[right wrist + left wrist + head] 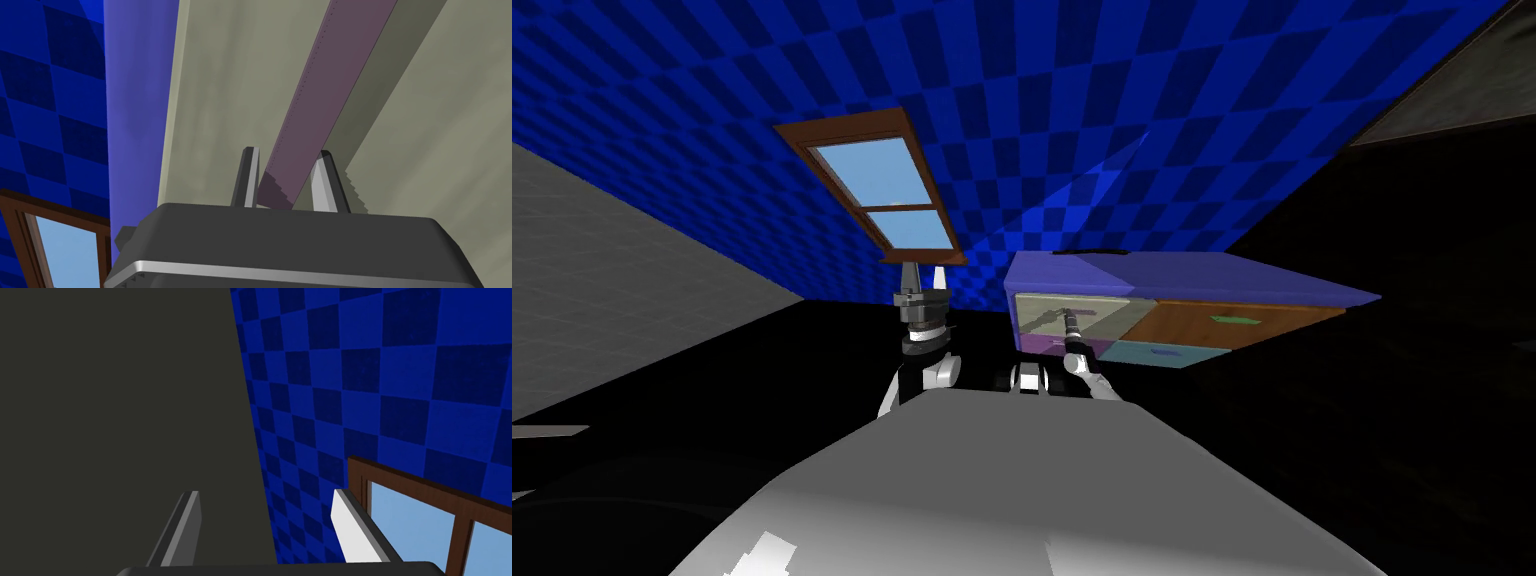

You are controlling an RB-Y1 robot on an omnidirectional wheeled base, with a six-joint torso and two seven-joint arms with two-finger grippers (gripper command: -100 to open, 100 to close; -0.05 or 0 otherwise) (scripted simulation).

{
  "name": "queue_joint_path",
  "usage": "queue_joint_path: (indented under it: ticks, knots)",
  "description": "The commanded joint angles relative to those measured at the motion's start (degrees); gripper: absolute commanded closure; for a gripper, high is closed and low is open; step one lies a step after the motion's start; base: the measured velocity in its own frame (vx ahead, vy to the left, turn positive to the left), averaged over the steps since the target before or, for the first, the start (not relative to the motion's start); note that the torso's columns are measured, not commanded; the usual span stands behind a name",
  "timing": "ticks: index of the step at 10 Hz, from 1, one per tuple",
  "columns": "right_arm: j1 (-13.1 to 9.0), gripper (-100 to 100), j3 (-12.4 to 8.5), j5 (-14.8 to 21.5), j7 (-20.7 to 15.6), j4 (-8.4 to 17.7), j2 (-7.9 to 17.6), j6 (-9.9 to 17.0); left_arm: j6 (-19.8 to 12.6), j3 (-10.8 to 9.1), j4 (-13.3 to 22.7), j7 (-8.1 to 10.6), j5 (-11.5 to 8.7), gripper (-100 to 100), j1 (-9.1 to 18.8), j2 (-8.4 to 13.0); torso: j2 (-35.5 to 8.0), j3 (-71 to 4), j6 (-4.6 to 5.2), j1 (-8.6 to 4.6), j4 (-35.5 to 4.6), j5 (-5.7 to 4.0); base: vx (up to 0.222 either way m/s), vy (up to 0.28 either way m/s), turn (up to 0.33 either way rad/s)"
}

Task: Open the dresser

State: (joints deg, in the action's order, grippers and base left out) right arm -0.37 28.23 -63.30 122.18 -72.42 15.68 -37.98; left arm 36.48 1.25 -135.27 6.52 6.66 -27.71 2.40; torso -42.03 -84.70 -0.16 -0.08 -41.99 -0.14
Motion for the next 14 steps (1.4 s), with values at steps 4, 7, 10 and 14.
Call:
queue_joint_path:
  ticks: [4, 7, 10, 14]
  knots:
    - [4.0, 100, 0.7, 2.1, 0.8, -5.3, 1.7, 2.4, 0.0, -0.01, 0.0, 0.0, 0.0, 0, 0.0, 0.0, 0.0, 0.0, -0.27, 0.14, 0.0, -0.03, 0.044, 0.064, -0.144]
    - [1.2, 100, -0.5, 1.1, -2.3, -1.3, -2.7, 0.5, 0.0, -0.02, 0.0, 0.0, 0.0, 0, 0.0, 0.0, -0.3, 0.2, 0.15, 0.05, -0.2, 0.07, -0.111, -0.143, 0.207]
    - [-1.5, 100, -1.7, 0.1, -5.5, 2.7, -7.1, -1.4, 0.0, -0.02, 0.0, 0.0, 0.0, 0, 0.0, 0.0, -0.2, 0.1, 0.11, 0.08, -0.3, 0.14, -0.125, -0.145, 0.22]
    - [-5.7, 100, -3.4, -1.4, -10.2, 8.7, -13.7, -4.2, 0.0, -0.01, 0.0, 0.0, 0.0, 0, 0.0, 0.0, -0.1, 0.0, 0.2, 0.16, -0.2, 0.15, -0.115, -0.116, 0.167]
